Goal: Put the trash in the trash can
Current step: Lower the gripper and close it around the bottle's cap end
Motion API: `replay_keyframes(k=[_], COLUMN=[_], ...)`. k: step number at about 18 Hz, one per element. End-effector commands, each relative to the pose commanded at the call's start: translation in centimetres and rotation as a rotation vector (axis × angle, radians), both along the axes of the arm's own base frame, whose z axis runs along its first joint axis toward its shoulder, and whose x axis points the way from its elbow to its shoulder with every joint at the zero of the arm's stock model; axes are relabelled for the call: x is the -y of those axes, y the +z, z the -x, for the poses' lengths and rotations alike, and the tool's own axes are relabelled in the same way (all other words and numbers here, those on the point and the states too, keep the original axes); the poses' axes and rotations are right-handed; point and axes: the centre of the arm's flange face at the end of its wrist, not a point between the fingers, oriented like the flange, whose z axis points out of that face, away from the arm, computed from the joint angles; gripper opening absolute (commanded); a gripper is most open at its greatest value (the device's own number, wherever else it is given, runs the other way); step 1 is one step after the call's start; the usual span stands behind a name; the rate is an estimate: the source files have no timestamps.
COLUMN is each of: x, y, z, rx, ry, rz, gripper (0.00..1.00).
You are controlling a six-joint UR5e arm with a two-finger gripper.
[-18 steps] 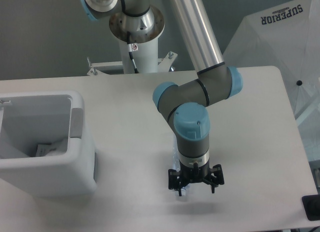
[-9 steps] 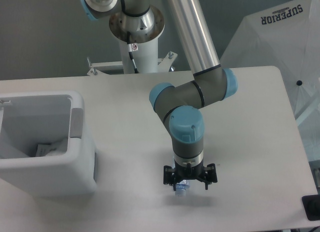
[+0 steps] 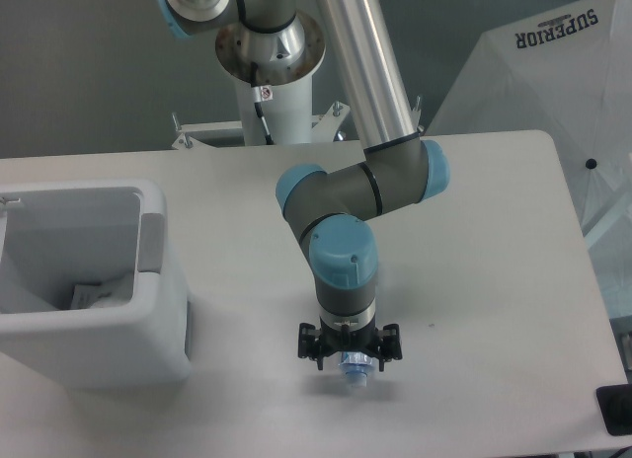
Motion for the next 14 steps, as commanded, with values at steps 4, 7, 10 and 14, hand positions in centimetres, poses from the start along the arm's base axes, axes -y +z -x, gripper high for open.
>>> replay_keyframes(k=[4,7,10,14], x=[0.3,0.4,0.5,0.4], y=[-0.7,-1.1,-1.7,-2.6], z=[0.2,0.1,0.4,0.7], rx=[-0.022,-0.020,-0.032,-0.029], ry=[-0.003,-0.012,-0.010,-0.008], rz=[0.030,0.039,0.061,0.070], gripper=[1.00,1.00,1.00,1.00])
